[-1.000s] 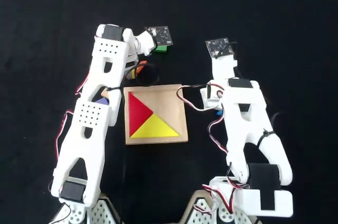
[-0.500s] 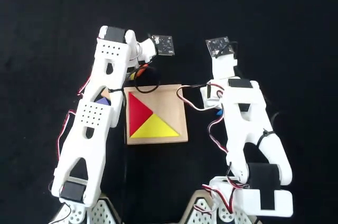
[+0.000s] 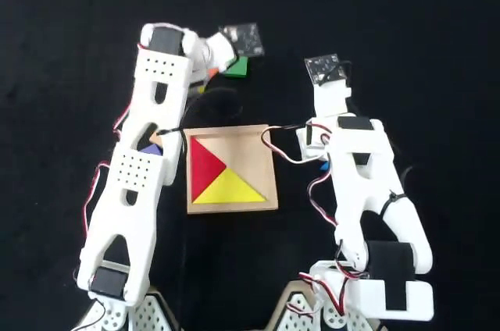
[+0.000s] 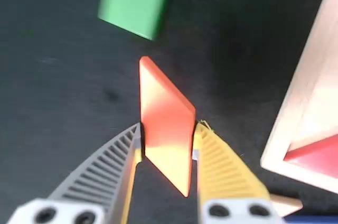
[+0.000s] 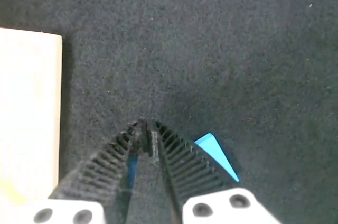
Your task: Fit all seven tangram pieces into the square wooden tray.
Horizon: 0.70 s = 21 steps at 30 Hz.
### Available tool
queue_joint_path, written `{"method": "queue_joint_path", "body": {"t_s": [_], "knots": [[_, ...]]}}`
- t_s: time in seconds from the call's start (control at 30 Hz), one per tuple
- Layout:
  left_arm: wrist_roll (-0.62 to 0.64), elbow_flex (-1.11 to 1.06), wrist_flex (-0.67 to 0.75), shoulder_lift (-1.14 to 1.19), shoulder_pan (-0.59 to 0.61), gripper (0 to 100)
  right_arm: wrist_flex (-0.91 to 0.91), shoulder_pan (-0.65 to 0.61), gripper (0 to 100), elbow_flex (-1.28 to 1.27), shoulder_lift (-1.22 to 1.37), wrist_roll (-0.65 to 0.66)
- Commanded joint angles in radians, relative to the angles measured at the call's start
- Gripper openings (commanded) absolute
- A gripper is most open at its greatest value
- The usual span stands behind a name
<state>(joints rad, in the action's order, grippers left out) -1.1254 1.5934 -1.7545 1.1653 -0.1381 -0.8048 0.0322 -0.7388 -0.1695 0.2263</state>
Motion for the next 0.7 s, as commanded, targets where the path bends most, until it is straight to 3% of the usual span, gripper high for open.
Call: {"method": "queue_joint_path", "body": {"t_s": [0.0, 0.23, 0.47, 0.67], "knots": [[0.023, -0.108, -0.009, -0.256, -0.061, 3, 0.048, 0.075, 1.2, 0.01, -0.047, 0.0], [0.002, -0.627, -0.009, -0.744, -0.216, 3, 0.103, 0.155, 1.2, 0.008, -0.041, -0.005], [-0.359, -1.333, 0.0, -1.215, -0.341, 3, 0.104, 0.16, 1.2, 0.008, -0.041, -0.006], [-0.585, -1.722, 0.192, -1.304, -0.36, 3, 0.166, 0.265, 1.2, 0.004, -0.041, -0.106]]}}
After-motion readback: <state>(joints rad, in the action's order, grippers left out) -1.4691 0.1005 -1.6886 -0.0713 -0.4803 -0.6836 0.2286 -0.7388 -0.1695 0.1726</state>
